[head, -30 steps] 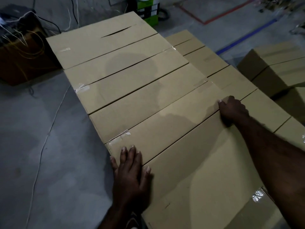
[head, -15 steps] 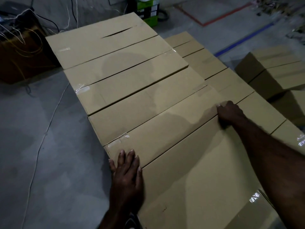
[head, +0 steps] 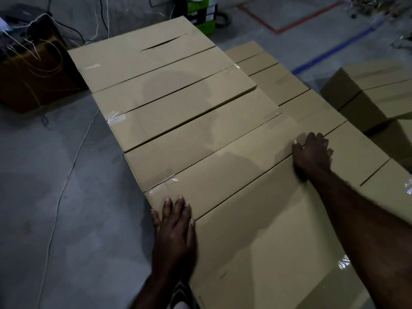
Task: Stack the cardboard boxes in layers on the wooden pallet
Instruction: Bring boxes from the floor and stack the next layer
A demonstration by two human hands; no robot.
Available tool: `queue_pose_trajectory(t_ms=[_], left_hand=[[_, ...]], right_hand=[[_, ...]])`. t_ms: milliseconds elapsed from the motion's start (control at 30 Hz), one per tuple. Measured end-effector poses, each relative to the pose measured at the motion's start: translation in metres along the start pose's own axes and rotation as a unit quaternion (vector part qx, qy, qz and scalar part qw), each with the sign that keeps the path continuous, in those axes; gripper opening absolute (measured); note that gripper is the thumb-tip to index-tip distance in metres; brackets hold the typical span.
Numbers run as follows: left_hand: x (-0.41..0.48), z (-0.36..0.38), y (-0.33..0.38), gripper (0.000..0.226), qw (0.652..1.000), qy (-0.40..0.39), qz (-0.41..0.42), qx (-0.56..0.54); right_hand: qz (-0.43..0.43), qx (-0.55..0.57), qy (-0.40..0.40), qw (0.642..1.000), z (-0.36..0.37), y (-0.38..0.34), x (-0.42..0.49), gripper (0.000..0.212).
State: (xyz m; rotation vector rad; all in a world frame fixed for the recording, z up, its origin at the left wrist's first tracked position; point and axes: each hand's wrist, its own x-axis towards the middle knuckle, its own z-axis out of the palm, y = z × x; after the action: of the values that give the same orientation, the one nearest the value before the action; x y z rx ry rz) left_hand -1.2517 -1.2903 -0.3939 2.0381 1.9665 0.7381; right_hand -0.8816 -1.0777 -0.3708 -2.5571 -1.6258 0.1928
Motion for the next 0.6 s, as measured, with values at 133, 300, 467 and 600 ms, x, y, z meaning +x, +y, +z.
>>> queue_pose_trajectory(t_ms=[133,300,467,600], left_hand=[[0.001,-0.008,0.006,0.052,0.992,-0.071,-0.005,0.105],[0.009,-0.014,0.007,0.063,0.98,-0.161,-0.023,0.116],[0.013,-0.041,0.011,0.07,0.978,-0.153,-0.117,-0.082],[-0.009,-0.055,0.006,0.048,0.926,-0.021,-0.309,-0.217]], right_hand=[[-0.016,-0.022,0.011,1.0,0.012,-0.029,-0.07,0.057],[-0.045,0.02,-0.054,0.997,0.017,-0.06,-0.157,0.067],[-0.082,0.082,-0.105,0.988,0.001,-0.067,-0.242,0.076],[-0.099,0.088,-0.102,0.986,-0.007,-0.07,-0.3,0.066]])
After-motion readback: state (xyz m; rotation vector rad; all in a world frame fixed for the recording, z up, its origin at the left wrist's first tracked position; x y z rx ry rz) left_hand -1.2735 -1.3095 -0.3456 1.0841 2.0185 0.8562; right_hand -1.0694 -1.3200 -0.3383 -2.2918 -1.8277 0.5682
